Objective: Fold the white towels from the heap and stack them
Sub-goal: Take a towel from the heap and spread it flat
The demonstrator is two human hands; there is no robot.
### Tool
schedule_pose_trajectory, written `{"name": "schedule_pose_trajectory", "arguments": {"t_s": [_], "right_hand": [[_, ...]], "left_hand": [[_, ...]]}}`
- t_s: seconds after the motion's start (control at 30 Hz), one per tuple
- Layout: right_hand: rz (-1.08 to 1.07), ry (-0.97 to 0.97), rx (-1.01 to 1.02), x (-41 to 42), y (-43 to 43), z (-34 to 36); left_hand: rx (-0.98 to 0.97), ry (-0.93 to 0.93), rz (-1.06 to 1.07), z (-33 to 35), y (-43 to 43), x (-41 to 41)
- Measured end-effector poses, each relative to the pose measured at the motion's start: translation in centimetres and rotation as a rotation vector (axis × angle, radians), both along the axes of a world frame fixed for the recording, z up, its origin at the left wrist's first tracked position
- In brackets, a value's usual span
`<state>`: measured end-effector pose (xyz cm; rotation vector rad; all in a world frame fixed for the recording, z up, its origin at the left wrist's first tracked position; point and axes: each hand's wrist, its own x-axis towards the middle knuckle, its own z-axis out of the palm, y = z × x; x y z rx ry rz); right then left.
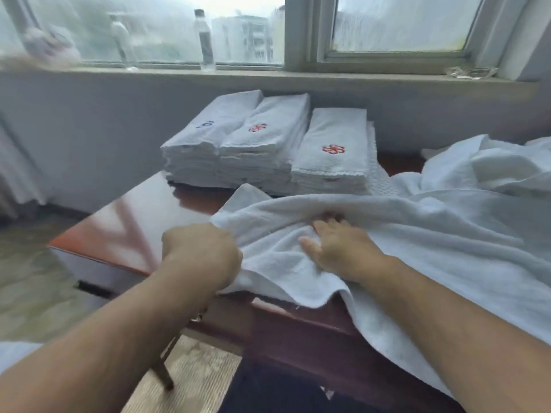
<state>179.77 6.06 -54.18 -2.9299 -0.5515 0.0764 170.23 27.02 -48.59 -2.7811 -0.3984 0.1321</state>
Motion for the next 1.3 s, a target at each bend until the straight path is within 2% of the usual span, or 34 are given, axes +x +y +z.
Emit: {"name": "schedule_pose_trajectory", "arguments": {"t_s": [0.07,0.1,0.17,0.23,0.3,0.37,0.43,0.5,0.53,0.6,0.67,0.73,0.83,0.9,1.0,1.1,1.17,1.23,1.3], "right_hand": [[0.04,0.053,-0.022,0.0,-0.4,0.4],[0.074,0.095,-0.033,-0.3,-0.8,0.8],[0.152,0.193,-0.042,-1.0,-1.8,1.8],[0.194,0.233,0.077,-1.6,-3.1,2.8],[0.116,0.07,0.232,-1.6,-4.0,3.0],[-0.032,-0.188,0.138,-1.7,-4.7,2.9],[-0.119,-0.198,0.016,-2.3,-4.9,2.1],[-0.086,-0.222,-0.003,-2.9,-5.0,0.9],[-0.068,-0.261,0.023,-3.2,-5.0,0.5],[-0.075,-0.318,0.092,-3.6,-4.8,0.0],[-0.128,-0.286,0.05,-3.8,-4.6,-0.1],[-0.133,-0.191,0.034,-3.7,-4.8,-0.4],[-0.027,-0.036,0.094,-3.3,-5.3,-0.2],[0.002,-0.012,0.227,-2.8,-6.0,0.6],[-0.162,-0.126,0.397,-2.5,-8.0,2.3],[-0.399,-0.206,0.486,-3.9,-12.0,3.1],[-0.611,-0.326,0.498,-5.4,-15.5,3.3],[-0.824,-0.415,0.429,-7.0,-19.8,2.7],[-0.999,-0.233,0.253,-8.6,-23.6,1.8]], "left_hand": [[0.058,0.069,0.023,1.2,0.1,0.1],[0.039,0.075,-0.03,1.5,0.2,0.3],[-0.14,0.028,-0.243,1.1,0.1,1.3],[-0.432,-0.053,-0.408,0.2,-0.7,2.1],[-0.541,-0.113,-0.463,-1.1,-1.7,2.5],[-0.527,-0.159,-0.432,-3.0,-2.3,2.9],[-0.488,-0.234,-0.364,-3.6,-2.5,3.1],[-0.437,-0.333,-0.382,-3.3,-2.5,3.4],[-0.399,-0.331,-0.422,-3.3,-2.5,3.7],[-0.37,-0.209,-0.441,-3.6,-2.2,3.9],[-0.418,-0.06,-0.348,-4.2,-1.9,4.2],[-0.472,0.003,-0.275,-4.8,-1.7,4.9],[-0.543,-0.005,-0.233,-5.5,-1.1,5.9],[-0.523,-0.037,-0.233,-6.0,-0.6,6.3],[-0.484,-0.214,-0.297,-5.7,-2.4,6.8],[-0.548,-0.284,-0.546,-4.7,-8.7,7.8],[-0.636,-0.288,-0.729,-4.3,-14.2,8.2],[-0.712,-0.288,-0.9,-4.1,-19.3,8.3],[-0.726,-0.253,-0.991,-4.5,-23.1,8.2]]}}
